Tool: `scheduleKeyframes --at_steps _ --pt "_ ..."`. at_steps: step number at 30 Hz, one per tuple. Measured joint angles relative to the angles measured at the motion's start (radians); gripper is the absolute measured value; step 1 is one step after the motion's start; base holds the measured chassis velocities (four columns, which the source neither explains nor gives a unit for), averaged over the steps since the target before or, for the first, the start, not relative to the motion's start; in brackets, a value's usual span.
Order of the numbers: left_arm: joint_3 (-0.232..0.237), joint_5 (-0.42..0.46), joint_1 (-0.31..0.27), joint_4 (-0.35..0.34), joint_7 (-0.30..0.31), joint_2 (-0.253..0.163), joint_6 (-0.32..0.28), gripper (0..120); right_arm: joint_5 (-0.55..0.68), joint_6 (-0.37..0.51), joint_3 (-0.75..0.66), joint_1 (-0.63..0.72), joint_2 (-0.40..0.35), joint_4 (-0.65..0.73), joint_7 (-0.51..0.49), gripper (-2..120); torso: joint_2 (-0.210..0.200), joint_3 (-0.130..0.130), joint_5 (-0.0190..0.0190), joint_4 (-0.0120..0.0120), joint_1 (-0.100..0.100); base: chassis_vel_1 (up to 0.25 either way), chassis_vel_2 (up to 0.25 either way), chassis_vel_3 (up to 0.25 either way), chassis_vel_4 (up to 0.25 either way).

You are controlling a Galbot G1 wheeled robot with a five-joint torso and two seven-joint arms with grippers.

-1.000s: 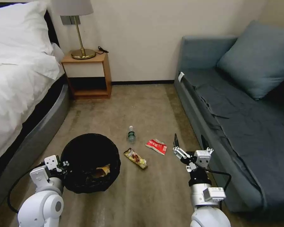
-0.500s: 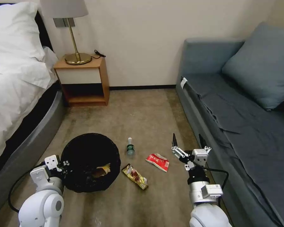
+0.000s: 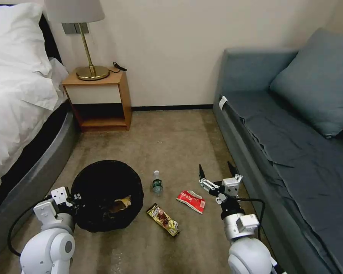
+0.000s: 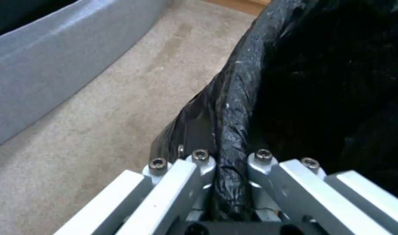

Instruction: Pick up the trash bin, then pick up the garbage on the floor and place it into the trash bin.

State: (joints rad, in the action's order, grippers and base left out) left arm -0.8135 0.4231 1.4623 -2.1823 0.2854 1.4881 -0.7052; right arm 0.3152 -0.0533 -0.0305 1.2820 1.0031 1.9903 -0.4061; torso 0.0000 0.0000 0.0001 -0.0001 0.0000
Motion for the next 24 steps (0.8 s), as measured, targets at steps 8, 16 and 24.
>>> scheduleKeyframes --at_steps 8,16,24 --pt "-0.001 -0.002 0.005 0.003 -0.002 0.004 0.007 3 0.144 0.024 0.18 -0.225 -0.124 -0.207 0.073 100 0.0 0.0 0.0 0.0002 0.0 0.0 0.0 0.0 0.0" --pt "0.002 -0.014 0.006 0.019 -0.007 0.013 0.017 3 0.157 -0.059 0.431 -0.428 -0.194 -0.474 0.3 100 0.0 0.0 0.0002 -0.0002 0.0 0.0 0.0 0.0 0.0" --pt "-0.003 -0.02 0.014 0.02 -0.008 0.017 0.022 3 0.127 -0.139 0.64 -0.64 -0.116 -0.778 0.394 100 0.0 0.0 -0.0002 0.0002 0.0 0.0 0.0 0.0 0.0"
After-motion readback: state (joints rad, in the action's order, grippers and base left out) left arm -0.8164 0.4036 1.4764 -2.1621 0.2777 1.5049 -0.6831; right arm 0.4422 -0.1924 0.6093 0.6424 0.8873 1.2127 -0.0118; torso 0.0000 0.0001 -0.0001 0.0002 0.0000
